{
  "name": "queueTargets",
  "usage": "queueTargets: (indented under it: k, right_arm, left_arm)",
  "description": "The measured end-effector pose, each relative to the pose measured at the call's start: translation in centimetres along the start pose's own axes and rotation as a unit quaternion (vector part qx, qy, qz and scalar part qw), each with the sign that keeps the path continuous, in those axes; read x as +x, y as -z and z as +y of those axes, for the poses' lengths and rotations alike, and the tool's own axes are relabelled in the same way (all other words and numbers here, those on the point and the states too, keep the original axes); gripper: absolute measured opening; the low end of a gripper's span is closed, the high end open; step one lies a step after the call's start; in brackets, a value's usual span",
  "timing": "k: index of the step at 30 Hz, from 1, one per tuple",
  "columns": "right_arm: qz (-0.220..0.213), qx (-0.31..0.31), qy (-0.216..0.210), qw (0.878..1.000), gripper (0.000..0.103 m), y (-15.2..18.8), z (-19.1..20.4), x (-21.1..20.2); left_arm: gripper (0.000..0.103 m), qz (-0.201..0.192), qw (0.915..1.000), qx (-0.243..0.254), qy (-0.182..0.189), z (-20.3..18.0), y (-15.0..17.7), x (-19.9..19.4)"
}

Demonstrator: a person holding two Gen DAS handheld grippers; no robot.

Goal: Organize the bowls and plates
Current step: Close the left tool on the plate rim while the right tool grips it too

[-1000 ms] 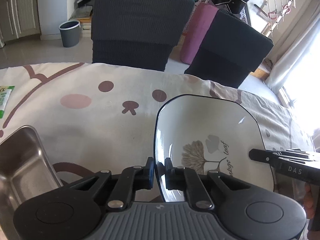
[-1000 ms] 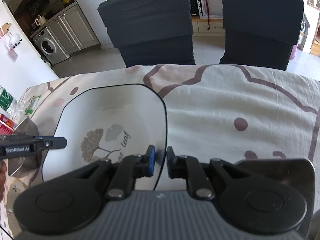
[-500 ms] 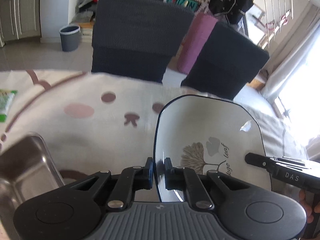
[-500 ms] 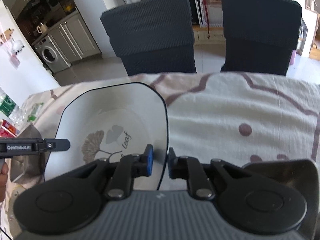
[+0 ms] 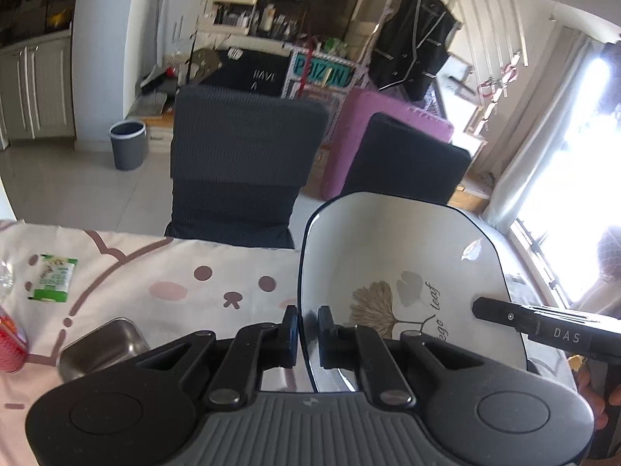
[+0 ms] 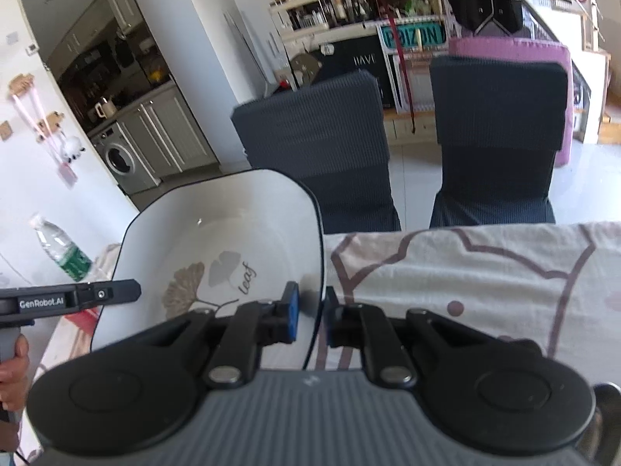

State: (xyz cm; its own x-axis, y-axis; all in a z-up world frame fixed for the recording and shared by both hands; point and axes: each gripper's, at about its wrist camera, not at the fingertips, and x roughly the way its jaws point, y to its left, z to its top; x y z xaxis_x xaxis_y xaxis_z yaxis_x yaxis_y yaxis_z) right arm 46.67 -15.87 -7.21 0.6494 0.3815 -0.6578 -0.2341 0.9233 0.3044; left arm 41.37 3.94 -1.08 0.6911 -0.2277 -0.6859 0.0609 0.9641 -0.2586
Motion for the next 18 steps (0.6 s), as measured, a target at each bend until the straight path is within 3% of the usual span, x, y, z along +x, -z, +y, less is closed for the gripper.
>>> queueTargets:
  k: [4, 11, 18]
  right_arm:
    - [-0.009, -0.006, 0.002, 1.000, 0.015, 1.0, 1.3, -4.3]
    - [-0.007, -0.011, 0.002, 1.000, 0.015, 5.4, 2.7, -10.7]
    - [0.023, 0.025, 0.002, 0.999, 0.015, 11.5, 3.3, -11.9]
  left_arm:
    - [0.010, -0.015, 0.9998, 0.008, 0.004, -1.5, 1.2, -4.2]
    - [0.010, -0.010, 0.9996, 0.020, 0.014, -2.9, 6.5, -9.5]
    - [0.010, 0.032, 0.9992, 0.023, 0.007, -2.0, 12.6, -11.0]
